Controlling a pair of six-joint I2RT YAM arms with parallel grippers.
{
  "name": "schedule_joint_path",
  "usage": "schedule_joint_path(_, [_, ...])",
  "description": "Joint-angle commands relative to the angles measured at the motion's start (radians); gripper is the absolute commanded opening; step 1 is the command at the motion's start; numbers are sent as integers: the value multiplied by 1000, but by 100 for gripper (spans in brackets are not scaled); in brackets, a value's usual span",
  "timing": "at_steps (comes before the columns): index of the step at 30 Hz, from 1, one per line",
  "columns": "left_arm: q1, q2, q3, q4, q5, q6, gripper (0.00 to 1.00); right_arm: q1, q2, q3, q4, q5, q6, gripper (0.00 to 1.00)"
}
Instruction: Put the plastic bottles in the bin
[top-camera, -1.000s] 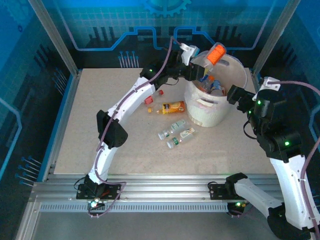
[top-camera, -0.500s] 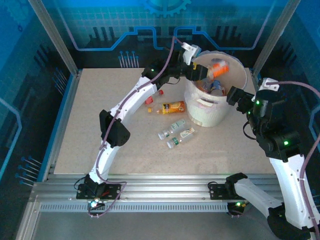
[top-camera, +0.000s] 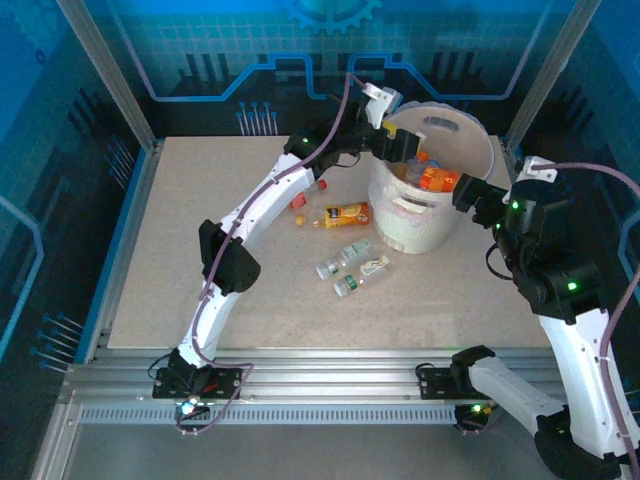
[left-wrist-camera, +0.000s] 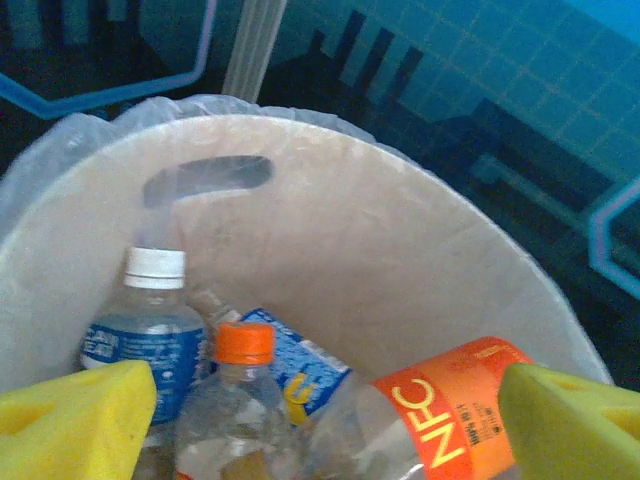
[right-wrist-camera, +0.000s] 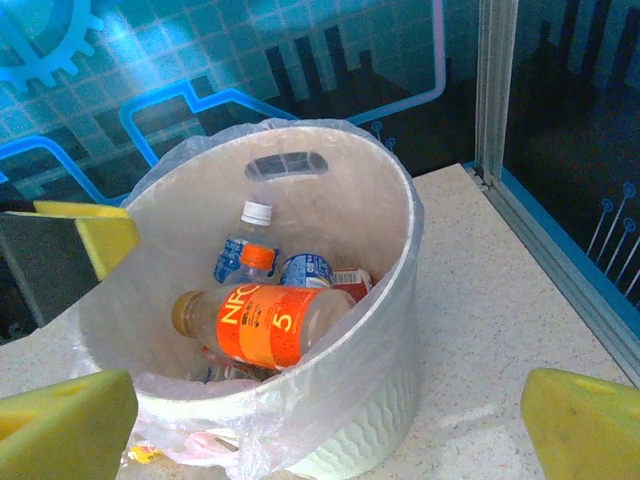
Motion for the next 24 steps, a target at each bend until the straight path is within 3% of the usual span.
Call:
schedule_joint_path(1, [-4, -104, 14, -13, -109, 59, 99, 14, 17, -1, -13, -40, -10, 100])
schedule_joint_path(8, [-4, -388, -318, 138, -280, 106, 99, 59, 71, -18, -17, -53, 33, 100])
schedule_joint_path(16, [25, -712, -798, 357, -463, 66, 99, 298, 127, -64, -89, 188, 195, 100])
schedule_joint_path(24, [109, -961, -1225, 480, -559, -106, 99, 521, 193, -199, -135, 231, 458, 100])
